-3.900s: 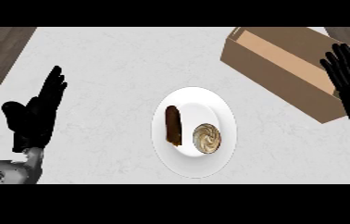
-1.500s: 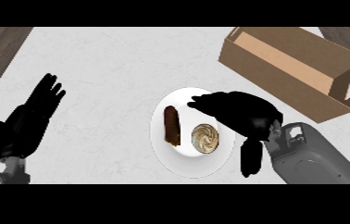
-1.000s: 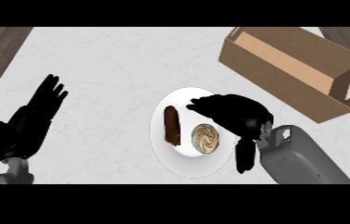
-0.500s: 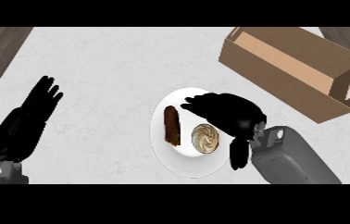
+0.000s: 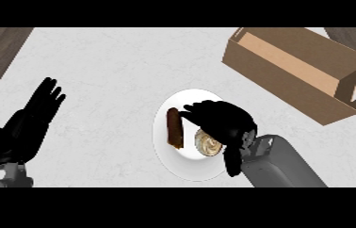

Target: Pick the cupcake from the plate and place it in the cardboard box

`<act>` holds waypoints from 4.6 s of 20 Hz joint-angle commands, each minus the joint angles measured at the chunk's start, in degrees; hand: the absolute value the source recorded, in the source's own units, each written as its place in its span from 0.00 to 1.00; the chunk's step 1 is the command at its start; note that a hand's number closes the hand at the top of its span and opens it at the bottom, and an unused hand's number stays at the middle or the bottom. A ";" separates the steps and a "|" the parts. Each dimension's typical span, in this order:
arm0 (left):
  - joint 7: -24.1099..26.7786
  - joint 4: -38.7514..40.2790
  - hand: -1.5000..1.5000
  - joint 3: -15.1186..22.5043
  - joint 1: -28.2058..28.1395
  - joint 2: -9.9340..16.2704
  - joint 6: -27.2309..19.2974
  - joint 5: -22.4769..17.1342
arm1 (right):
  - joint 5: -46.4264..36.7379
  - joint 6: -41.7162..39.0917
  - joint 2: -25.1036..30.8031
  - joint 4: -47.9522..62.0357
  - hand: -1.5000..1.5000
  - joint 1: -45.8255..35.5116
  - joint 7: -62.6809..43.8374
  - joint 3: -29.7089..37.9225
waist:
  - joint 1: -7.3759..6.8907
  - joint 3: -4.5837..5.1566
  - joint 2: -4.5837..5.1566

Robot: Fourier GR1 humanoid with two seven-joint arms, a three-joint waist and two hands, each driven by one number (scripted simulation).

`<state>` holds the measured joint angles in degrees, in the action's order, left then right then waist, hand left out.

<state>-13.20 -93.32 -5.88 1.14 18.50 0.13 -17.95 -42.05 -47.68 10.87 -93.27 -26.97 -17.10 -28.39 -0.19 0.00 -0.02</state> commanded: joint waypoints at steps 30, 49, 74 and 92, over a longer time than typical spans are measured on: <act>-3.63 -3.43 0.50 -5.64 -0.53 -4.00 5.25 3.66 | -19.31 3.04 -5.18 11.17 0.00 3.58 11.25 1.44 | 0.00 0.00 -0.03; -2.97 -1.36 0.50 -6.60 0.95 -4.74 6.97 4.35 | -24.33 18.35 -8.87 25.12 1.00 -1.54 13.16 12.66 | -0.35 -0.01 0.12; -1.78 -1.72 0.50 -5.81 -0.72 -7.93 5.83 6.12 | -23.64 14.00 -10.85 -16.68 1.00 -9.77 -6.64 21.83 | 0.52 0.03 -0.18; -3.94 0.06 0.50 -7.48 2.93 -5.56 7.45 5.35 | -19.48 24.17 6.79 9.17 1.00 -20.86 5.75 40.01 | -0.20 0.01 0.16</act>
<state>-17.23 -95.79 -11.96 2.36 11.56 6.42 -11.76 -62.80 -27.18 13.81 -90.24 -47.00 -16.73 9.36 -0.46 0.01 0.06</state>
